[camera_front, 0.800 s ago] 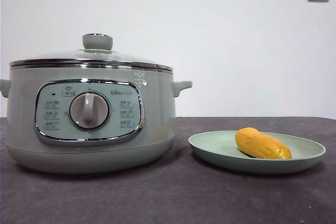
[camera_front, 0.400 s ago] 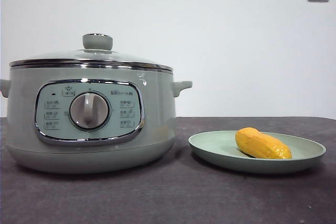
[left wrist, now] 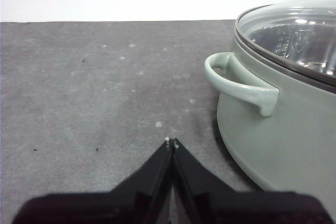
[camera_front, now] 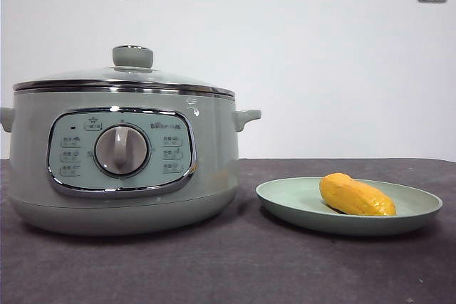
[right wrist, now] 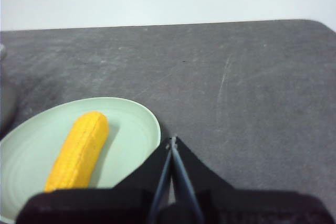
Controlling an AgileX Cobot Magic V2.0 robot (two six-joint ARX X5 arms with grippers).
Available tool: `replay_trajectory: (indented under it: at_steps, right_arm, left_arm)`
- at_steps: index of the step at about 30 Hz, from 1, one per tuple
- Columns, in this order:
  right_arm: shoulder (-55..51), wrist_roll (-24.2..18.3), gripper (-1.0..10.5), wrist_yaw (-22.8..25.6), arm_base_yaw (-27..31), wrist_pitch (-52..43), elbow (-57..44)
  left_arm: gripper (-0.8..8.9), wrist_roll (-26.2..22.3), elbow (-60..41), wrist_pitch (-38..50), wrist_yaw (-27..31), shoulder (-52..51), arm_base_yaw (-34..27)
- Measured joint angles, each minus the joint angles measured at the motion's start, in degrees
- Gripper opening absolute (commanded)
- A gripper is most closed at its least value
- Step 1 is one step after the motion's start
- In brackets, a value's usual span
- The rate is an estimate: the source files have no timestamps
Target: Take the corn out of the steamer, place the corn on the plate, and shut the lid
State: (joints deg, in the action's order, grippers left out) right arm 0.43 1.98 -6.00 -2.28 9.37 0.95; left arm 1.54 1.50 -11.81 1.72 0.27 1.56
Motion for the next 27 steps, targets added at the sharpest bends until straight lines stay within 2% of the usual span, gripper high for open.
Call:
replay_trajectory:
  at_steps: [7,27]
  right_arm:
    - [0.81,2.69,0.0,0.15,0.00,0.02,0.00]
    - [0.81,2.99,0.0,0.15,0.00,0.02,0.00]
  left_arm:
    - [-0.03,0.00,0.00,0.00,0.00,0.00,0.00]
    - [-0.03,0.00,0.00,0.00,-0.02,0.00,0.00]
